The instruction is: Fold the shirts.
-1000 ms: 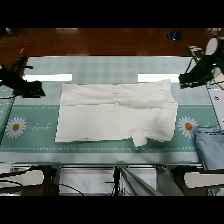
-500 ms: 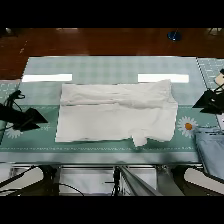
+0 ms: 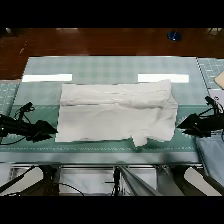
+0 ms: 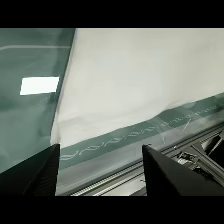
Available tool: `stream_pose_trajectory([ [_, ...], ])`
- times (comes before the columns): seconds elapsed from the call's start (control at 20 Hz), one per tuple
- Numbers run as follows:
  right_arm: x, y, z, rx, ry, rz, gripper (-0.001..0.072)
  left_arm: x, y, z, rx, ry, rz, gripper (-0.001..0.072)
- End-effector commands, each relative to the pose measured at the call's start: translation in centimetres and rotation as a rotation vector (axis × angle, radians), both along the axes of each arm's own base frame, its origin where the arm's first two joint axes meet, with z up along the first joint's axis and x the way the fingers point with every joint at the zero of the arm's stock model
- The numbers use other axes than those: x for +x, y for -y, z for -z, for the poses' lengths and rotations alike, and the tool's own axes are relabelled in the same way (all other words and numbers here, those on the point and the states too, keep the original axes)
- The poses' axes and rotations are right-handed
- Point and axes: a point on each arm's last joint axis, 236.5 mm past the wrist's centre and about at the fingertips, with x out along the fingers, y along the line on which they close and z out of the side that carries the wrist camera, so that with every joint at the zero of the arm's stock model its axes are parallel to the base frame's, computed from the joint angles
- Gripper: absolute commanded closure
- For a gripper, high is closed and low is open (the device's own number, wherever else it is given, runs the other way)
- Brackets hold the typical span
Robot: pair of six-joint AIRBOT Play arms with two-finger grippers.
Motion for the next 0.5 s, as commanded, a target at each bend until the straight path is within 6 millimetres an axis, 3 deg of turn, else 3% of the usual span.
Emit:
stream_pose_trajectory([
  [0.0,0.4,-1.0,0.0,0.012,0.073,0.019,0.0218,-0.9,-0.1,0.3,0.005,-0.006,0.033,0.0079],
  [0.45,2.3,-1.6,-2.2,0.019,0.196,0.052,0.0219,-0.6,-1.5,1.1,0.06,-0.042,-0.047,0.008],
])
